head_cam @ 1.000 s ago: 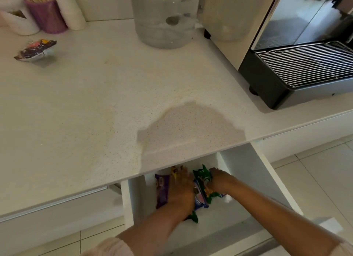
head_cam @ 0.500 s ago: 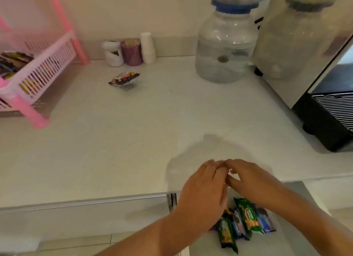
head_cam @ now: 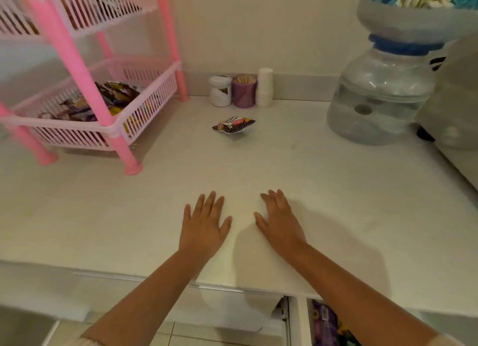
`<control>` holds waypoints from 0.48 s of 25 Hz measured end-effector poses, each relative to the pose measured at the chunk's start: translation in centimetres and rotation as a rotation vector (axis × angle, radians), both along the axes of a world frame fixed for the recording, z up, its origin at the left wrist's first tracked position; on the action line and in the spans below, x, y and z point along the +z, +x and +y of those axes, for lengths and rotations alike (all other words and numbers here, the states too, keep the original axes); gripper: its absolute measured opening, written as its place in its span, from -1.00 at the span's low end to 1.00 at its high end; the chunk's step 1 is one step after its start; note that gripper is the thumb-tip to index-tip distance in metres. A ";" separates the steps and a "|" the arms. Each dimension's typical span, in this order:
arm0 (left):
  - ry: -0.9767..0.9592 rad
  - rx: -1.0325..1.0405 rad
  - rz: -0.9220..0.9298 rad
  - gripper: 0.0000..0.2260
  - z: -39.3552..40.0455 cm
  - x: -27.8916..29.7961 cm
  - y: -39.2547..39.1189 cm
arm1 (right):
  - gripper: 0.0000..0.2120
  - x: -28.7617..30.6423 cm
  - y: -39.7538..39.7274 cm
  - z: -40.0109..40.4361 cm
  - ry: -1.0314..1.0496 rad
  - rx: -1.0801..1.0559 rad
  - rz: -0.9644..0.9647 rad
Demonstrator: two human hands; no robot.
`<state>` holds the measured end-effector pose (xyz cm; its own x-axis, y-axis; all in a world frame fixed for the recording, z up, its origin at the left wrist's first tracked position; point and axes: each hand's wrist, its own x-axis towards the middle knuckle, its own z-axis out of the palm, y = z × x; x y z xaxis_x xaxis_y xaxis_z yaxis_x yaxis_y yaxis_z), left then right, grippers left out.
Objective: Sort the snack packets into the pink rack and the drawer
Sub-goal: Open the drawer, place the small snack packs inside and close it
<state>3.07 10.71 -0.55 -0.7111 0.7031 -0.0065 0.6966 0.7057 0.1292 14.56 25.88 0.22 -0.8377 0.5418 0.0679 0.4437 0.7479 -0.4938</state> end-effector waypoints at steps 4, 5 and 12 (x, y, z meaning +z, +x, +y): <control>0.003 -0.006 -0.011 -0.46 1.8 0.0 -3.0 | -0.51 -0.1 -4.4 0.3 0.036 -0.047 0.030; 0.010 0.005 -0.019 -0.46 2.3 0.0 -3.6 | -0.51 0.0 -5.5 0.6 0.034 -0.056 0.040; 0.012 0.025 -0.081 -0.43 6.1 -0.3 -8.0 | -0.50 0.2 -11.7 3.3 0.127 -0.094 0.033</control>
<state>-4.93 16.77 -0.80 -0.7263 0.6851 -0.0560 0.6654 0.7211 0.1929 2.88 29.20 0.38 -0.7801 0.6029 0.1672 0.4996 0.7611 -0.4136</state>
